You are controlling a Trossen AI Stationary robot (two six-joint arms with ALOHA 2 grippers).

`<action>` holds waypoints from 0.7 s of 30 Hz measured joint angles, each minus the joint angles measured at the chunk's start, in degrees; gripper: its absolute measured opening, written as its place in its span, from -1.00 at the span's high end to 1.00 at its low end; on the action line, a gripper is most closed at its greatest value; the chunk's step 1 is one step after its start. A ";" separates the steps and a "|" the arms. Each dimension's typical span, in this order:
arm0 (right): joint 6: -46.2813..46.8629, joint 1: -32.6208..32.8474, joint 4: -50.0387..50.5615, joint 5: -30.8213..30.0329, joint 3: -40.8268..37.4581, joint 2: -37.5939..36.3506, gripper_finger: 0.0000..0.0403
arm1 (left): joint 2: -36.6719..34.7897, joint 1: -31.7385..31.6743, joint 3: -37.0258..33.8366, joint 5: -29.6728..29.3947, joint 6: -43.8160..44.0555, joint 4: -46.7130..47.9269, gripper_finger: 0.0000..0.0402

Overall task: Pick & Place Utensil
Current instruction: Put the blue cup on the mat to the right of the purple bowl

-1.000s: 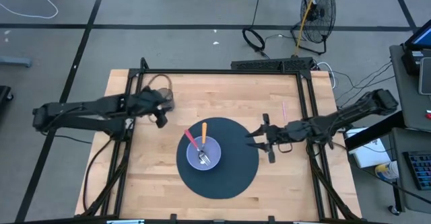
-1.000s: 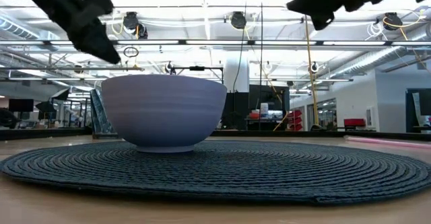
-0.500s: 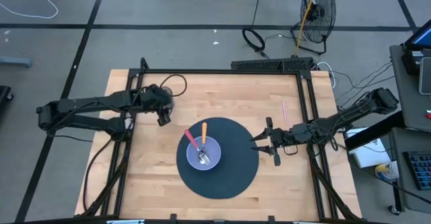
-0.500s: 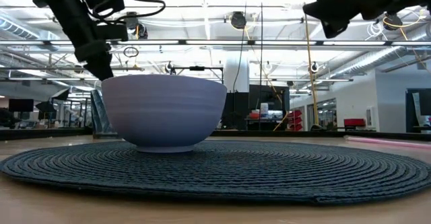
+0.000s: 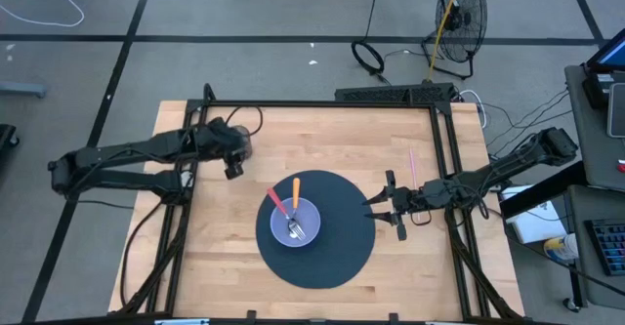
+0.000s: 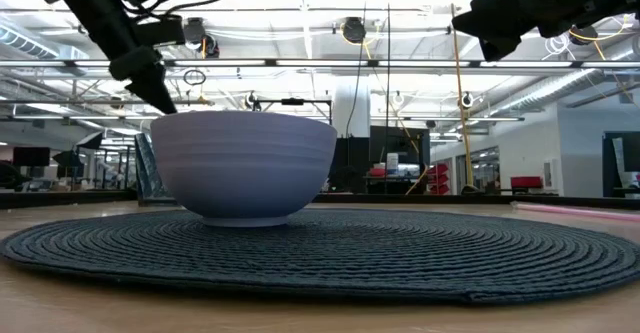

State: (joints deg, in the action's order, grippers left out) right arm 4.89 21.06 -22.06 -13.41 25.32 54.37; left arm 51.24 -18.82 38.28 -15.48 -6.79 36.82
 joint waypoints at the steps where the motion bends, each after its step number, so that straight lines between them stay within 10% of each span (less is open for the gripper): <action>1: -0.01 0.00 0.00 0.00 0.00 0.00 0.30 | 0.04 -0.87 0.00 0.01 -0.24 1.31 0.10; 21: 0.58 -0.33 -2.98 0.00 0.00 0.00 0.30 | 11.45 -6.89 -0.02 3.47 5.45 4.89 0.24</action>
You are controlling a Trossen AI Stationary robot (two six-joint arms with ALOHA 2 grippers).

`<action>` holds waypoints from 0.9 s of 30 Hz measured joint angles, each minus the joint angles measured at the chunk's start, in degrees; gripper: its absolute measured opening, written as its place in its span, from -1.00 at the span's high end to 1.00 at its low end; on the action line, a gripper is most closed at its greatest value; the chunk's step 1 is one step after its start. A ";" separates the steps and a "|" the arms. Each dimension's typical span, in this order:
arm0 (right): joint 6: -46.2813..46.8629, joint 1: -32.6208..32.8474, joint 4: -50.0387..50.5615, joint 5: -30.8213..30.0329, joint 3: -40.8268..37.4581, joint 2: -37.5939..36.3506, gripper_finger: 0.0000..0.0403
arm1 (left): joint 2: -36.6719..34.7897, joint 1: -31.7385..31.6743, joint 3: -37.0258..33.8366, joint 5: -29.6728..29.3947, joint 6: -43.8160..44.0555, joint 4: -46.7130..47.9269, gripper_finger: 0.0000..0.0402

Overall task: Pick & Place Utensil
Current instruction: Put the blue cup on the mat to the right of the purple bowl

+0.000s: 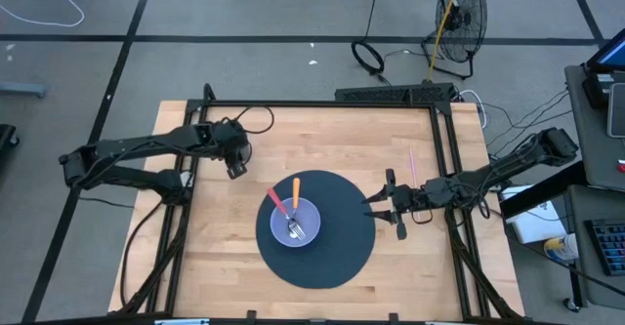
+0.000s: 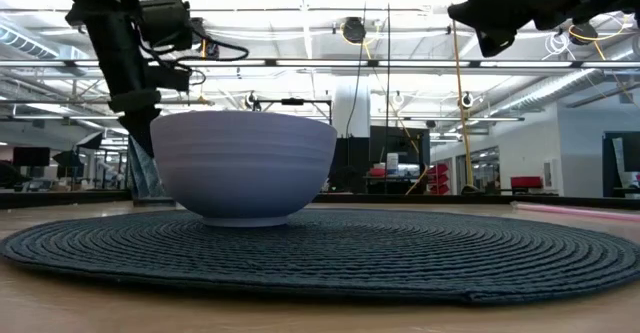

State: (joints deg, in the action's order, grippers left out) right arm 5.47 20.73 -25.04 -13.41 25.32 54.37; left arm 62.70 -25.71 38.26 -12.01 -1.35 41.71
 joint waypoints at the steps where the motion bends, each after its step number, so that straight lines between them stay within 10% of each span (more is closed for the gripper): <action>1: 0.18 0.00 0.00 0.02 0.00 0.00 0.30 | 0.19 0.02 0.00 0.05 0.02 0.02 0.31; 8: 0.43 0.00 0.03 0.02 0.00 0.00 0.30 | 0.30 0.06 -0.02 2.16 0.07 0.16 0.92; 27: 0.59 0.00 0.87 -0.12 -1.10 0.04 0.30 | -0.61 11.76 13.89 1.44 -2.76 -1.11 0.94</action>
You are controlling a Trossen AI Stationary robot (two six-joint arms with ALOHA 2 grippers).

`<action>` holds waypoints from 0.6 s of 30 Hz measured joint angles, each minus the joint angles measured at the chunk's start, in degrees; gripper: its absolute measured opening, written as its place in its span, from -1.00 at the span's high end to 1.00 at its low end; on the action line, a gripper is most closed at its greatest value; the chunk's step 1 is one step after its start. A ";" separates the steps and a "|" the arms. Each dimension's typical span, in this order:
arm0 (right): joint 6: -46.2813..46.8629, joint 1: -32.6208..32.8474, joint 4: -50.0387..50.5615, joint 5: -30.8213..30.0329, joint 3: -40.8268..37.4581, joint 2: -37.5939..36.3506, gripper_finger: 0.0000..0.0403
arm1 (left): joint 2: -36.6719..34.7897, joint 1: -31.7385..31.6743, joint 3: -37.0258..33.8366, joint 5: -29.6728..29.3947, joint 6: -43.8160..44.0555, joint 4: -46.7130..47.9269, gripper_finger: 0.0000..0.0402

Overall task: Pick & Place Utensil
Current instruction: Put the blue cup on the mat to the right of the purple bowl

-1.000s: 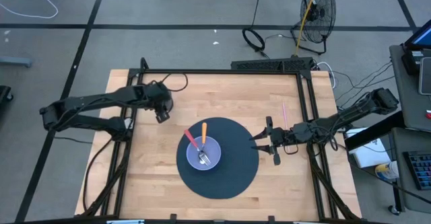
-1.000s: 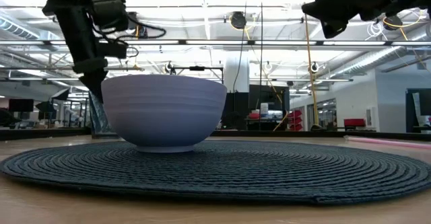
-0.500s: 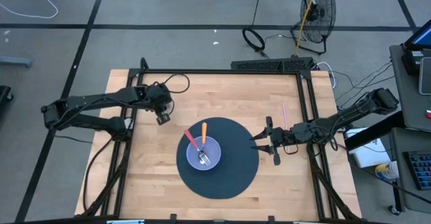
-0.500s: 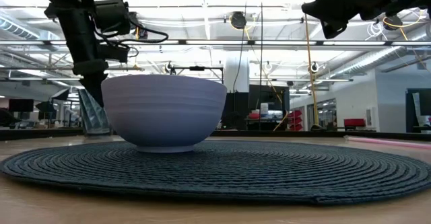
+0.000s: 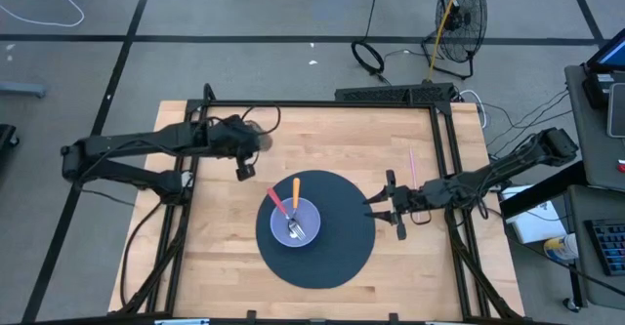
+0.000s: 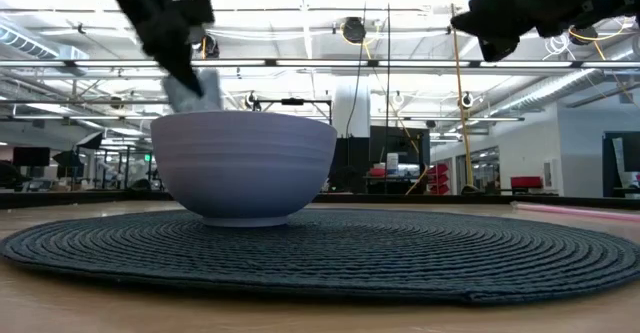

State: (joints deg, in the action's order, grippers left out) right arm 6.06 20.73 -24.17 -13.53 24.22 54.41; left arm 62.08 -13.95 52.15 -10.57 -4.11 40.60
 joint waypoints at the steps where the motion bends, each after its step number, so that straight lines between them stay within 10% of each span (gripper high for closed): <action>1: 0.41 0.00 0.06 -0.06 -0.43 0.03 0.30 | 0.00 1.19 1.18 0.08 -0.37 -0.77 0.94; 12: 2.07 0.00 -6.37 -0.22 -4.26 0.02 0.30 | 2.27 3.66 5.38 2.64 -8.30 -22.16 0.94; 18: 0.66 0.00 -9.07 -0.01 -4.26 0.00 0.30 | 12.06 -4.08 8.30 15.71 -8.33 -32.04 0.94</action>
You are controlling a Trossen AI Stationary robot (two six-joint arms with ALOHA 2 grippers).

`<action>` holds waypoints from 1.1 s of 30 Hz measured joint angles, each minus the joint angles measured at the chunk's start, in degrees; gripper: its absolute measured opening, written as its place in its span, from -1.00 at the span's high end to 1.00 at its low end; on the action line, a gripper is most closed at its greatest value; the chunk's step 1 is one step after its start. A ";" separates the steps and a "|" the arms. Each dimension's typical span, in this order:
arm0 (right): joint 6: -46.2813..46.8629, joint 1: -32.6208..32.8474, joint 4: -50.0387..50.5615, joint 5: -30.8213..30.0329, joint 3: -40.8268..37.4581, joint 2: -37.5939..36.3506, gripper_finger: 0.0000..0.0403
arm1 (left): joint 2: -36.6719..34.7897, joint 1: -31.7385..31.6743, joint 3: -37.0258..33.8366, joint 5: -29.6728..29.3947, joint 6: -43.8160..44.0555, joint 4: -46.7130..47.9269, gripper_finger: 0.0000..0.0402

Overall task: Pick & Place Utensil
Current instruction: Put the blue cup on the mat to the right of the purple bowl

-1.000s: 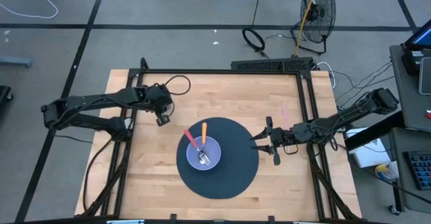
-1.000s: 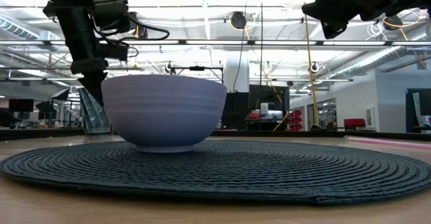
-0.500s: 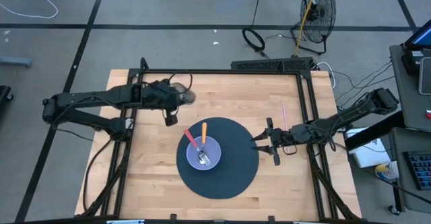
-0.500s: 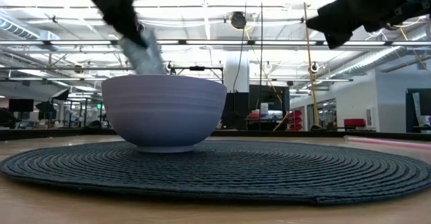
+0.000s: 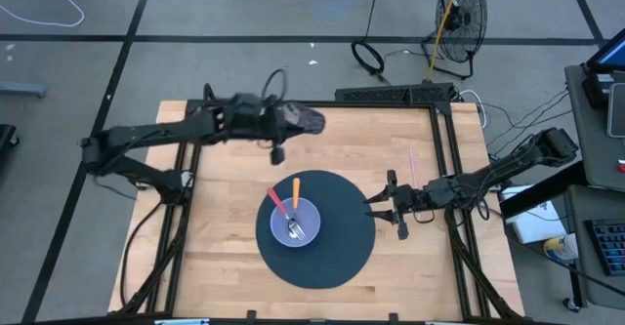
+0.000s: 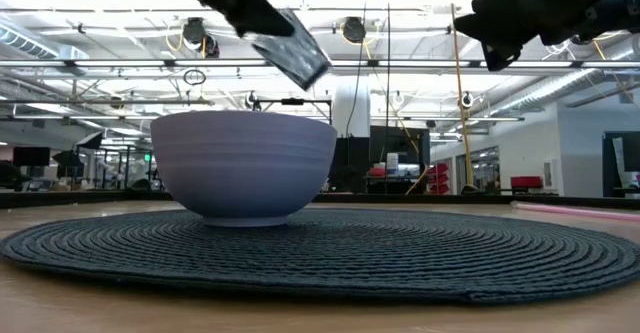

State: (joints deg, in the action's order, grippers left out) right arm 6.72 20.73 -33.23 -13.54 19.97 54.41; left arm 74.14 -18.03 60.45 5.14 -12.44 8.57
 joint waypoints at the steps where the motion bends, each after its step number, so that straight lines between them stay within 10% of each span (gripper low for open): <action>1: 0.01 0.00 -0.06 0.04 0.00 0.00 0.30 | 2.30 -0.97 1.94 1.01 -0.01 1.07 0.94; 14: 0.04 0.00 0.02 0.11 0.00 0.00 0.30 | 32.10 -7.25 38.20 6.76 -4.07 35.05 0.94; 33: -1.66 -0.04 0.85 0.05 -0.02 0.00 0.30 | 43.13 -2.18 40.28 9.97 -3.65 36.05 0.86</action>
State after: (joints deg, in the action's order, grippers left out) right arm 5.07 20.69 -32.38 -13.49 19.94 54.41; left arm 117.27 -20.21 100.73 15.11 -16.09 44.62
